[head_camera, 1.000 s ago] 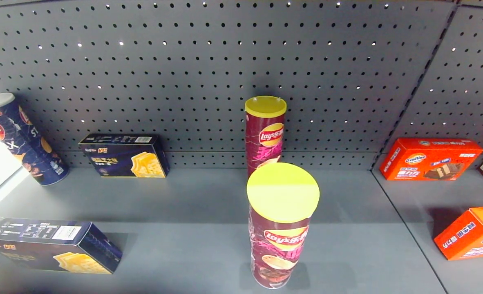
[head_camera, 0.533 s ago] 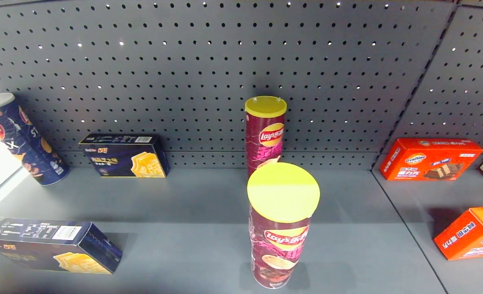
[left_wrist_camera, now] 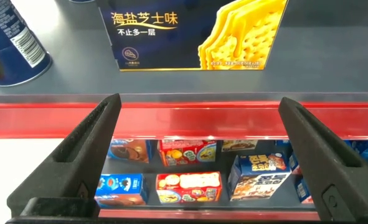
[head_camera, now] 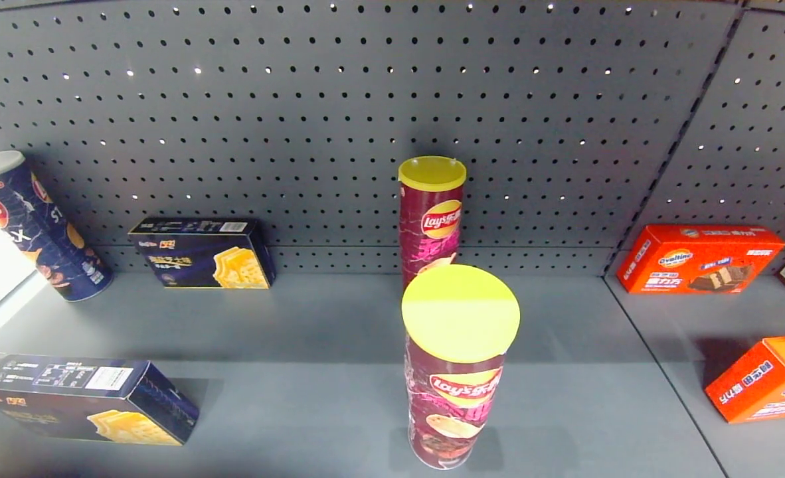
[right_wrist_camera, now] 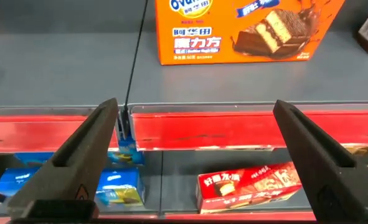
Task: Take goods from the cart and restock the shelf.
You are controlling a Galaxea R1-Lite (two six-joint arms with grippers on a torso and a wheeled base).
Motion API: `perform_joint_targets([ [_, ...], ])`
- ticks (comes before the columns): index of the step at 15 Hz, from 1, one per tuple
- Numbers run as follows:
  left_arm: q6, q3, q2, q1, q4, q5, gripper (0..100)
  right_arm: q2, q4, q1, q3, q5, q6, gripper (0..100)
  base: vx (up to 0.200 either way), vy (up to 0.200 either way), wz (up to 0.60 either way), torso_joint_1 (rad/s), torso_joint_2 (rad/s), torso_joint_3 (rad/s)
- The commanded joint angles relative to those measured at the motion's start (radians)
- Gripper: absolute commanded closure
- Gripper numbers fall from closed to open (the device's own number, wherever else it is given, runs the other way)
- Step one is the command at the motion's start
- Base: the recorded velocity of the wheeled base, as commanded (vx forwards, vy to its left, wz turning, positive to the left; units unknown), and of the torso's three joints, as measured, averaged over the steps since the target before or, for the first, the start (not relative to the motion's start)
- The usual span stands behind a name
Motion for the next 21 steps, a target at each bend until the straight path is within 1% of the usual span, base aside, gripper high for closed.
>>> perform_joint_targets([
  [1,-0.002,0.000,0.002,0.001,0.000,0.001,0,-0.016,0.000,0.005,0.001,0.000,0.000,0,0.000,0.000,0.00,0.000,0.00,0.000],
  [4,-0.005,0.000,0.000,0.001,0.000,0.007,0,-0.016,0.000,0.003,0.001,0.002,-0.002,0,0.000,0.000,0.00,0.000,0.00,0.000],
  [6,-0.001,0.000,0.000,0.001,0.000,0.003,0,-0.016,0.000,0.003,0.001,0.002,-0.002,0,0.000,0.000,0.00,0.000,0.00,0.000],
  [7,-0.001,0.000,0.002,0.001,0.000,0.003,0,-0.015,0.000,0.005,0.001,0.002,-0.002,0,-0.200,0.000,0.00,0.002,0.00,-0.002],
  [9,-0.004,0.000,0.002,0.001,0.000,0.006,0,-0.016,0.000,0.003,0.001,0.002,-0.002,0,0.000,0.000,0.00,0.000,0.00,0.000],
  [12,0.001,0.000,0.002,0.001,0.000,0.006,0,-0.016,0.000,0.005,0.001,0.002,-0.002,0,0.000,0.000,0.00,0.000,0.00,0.000],
  [13,0.002,0.000,0.002,0.003,0.000,0.004,0,-0.016,0.000,0.005,0.001,0.002,-0.002,0,0.000,-0.200,0.00,0.017,0.00,-0.002],
  [16,-0.004,0.000,0.002,0.003,0.000,0.006,0,-0.016,0.000,0.005,0.001,0.002,-0.002,0,0.000,0.000,0.00,0.000,0.00,0.000],
  [21,-0.004,0.000,0.002,0.003,0.000,0.006,0,-0.016,0.000,0.005,0.001,0.002,-0.002,0,0.000,0.000,0.00,0.000,0.00,0.000],
])
